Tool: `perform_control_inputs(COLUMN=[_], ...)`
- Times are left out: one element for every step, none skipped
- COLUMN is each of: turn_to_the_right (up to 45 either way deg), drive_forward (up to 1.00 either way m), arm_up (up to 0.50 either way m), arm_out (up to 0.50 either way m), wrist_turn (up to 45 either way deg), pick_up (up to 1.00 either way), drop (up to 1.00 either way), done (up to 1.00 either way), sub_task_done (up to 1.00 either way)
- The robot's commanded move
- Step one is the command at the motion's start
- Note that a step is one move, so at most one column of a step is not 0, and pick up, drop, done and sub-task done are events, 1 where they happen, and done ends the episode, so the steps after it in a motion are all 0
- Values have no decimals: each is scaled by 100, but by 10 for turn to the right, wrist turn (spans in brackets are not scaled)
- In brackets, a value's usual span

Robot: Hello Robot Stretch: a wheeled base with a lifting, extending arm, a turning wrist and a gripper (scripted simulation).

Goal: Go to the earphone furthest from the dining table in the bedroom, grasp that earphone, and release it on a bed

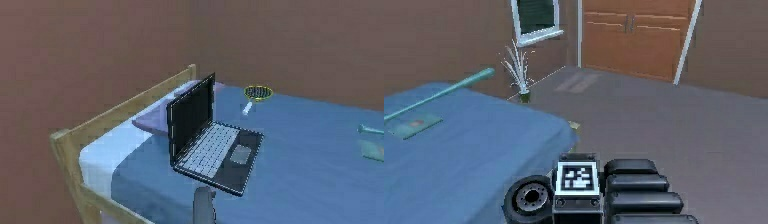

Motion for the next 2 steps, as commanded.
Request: perform_control_inputs(turn_to_the_right=[450,180], drive_forward=[0,0], arm_up=[0,0], arm_out=[0,0], wrist_turn=[0,0], pick_up=[0,0], drop=[0,0], done=[0,0], sub_task_done=[0,0])
